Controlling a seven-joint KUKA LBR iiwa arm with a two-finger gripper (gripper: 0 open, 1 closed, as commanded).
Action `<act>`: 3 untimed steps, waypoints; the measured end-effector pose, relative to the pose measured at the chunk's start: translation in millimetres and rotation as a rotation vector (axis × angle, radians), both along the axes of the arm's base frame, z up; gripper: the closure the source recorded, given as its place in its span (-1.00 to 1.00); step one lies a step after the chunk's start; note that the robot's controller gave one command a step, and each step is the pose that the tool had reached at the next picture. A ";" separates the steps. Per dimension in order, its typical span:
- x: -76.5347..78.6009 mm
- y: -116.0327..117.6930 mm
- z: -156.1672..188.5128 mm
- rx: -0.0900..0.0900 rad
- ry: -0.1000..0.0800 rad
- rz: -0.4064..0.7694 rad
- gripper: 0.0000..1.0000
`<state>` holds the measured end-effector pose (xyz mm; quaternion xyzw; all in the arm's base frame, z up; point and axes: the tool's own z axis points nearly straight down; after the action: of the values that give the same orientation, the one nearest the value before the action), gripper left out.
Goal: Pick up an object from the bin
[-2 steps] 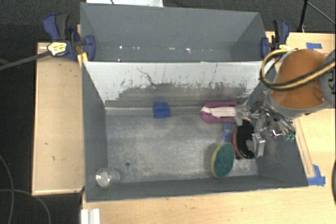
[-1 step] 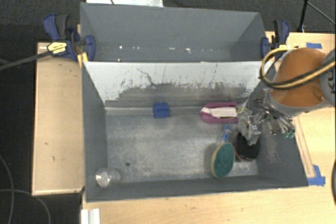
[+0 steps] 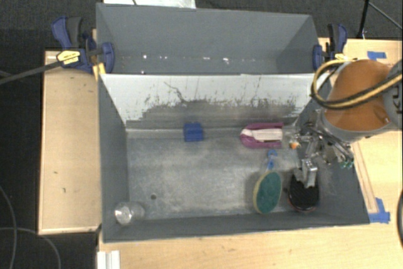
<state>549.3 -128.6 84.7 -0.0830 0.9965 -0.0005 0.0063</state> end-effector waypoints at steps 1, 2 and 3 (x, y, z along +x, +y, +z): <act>-52.6 42.7 -9.5 0.002 -0.014 -0.085 -1.00; -58.5 40.0 -14.0 0.001 0.007 -0.085 1.00; -57.6 92.2 59.4 0.003 0.003 -0.078 1.00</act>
Offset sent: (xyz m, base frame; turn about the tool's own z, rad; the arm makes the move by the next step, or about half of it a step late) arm -0.0598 0.0398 -0.0147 0.0870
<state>491.6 -36.4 144.2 -0.0443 0.9990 0.0010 0.0051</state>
